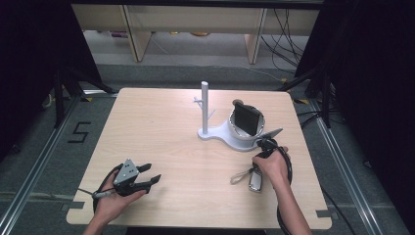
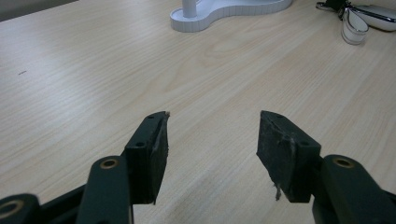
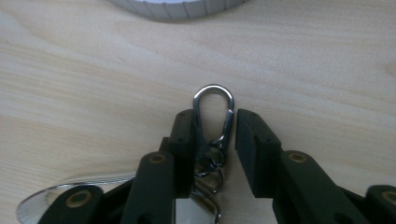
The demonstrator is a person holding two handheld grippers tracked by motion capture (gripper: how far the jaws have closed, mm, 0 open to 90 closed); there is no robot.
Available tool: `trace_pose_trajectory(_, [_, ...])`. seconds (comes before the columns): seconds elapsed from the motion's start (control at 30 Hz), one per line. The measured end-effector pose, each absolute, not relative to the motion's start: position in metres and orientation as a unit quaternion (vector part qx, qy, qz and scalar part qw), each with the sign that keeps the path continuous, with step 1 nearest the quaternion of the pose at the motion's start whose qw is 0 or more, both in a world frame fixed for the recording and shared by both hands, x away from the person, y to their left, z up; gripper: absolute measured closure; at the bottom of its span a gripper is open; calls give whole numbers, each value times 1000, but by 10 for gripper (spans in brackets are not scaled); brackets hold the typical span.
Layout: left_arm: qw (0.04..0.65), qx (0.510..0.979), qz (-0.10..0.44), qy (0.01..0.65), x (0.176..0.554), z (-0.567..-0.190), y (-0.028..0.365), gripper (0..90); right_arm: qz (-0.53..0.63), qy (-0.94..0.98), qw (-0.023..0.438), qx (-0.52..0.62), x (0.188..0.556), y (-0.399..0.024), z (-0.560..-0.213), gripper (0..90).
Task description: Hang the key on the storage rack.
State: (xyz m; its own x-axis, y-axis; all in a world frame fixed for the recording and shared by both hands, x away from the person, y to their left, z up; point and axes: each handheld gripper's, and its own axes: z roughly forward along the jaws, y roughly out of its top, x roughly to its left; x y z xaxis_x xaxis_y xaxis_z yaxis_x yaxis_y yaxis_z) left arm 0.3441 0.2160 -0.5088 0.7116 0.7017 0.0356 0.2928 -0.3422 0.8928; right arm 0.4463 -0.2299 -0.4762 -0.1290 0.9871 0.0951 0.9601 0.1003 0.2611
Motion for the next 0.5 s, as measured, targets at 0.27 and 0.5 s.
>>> trace_pose_trajectory(0.27, [483,791,210,311,344,-510,214,427,75,762,91,637,438,-205,-475,735])
trace_pose_trajectory(0.5, [486,789,212,311,344,-509,215,429,119,750,71,646,435,-215,-475,757])
